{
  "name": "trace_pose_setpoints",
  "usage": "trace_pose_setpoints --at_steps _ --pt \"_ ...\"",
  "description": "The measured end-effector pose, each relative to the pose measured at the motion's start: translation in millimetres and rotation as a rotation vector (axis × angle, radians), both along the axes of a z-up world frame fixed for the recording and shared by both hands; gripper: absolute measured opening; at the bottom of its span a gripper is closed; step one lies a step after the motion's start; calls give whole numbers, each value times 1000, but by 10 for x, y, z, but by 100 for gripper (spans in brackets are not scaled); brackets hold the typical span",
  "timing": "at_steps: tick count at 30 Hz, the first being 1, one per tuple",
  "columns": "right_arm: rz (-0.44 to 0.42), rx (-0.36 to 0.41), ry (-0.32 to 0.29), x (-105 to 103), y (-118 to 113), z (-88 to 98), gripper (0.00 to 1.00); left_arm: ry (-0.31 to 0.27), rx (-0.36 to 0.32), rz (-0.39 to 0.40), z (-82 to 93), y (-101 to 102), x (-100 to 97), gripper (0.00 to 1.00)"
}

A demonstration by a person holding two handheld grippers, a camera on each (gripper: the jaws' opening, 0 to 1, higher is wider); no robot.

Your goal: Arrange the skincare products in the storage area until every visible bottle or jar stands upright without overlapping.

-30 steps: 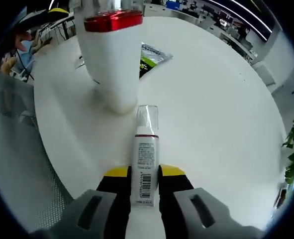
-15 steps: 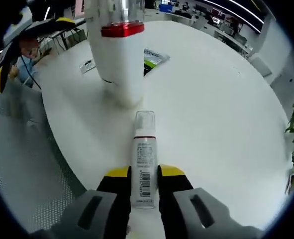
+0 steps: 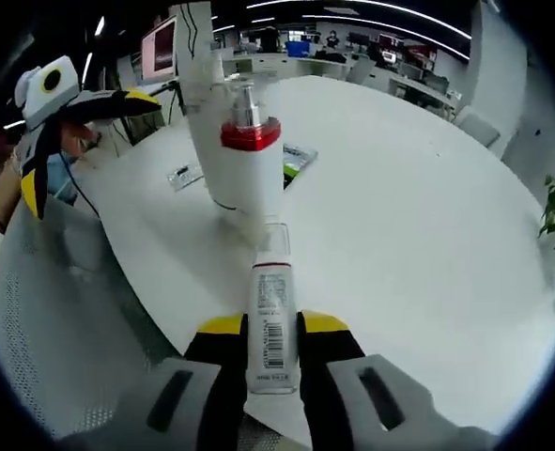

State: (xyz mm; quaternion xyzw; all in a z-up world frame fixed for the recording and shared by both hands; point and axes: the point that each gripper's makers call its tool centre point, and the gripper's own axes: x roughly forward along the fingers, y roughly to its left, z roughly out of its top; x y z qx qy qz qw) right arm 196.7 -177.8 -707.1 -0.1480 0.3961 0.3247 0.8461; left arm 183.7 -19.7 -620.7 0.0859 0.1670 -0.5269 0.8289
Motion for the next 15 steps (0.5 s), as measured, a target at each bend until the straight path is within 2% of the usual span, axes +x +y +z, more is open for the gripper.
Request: trace_pose_setpoints --at_steps 6,11,15 --pt "-5 51 -36 -54 32 193 20 -9 -4 9 6 0 6 92" --pt "-9 100 -52 -87 76 294 20 1 -18 10 6 -27 -6 92" --pt "-17 158 -64 -127 136 380 20 18 -41 7 19 -67 -37 87"
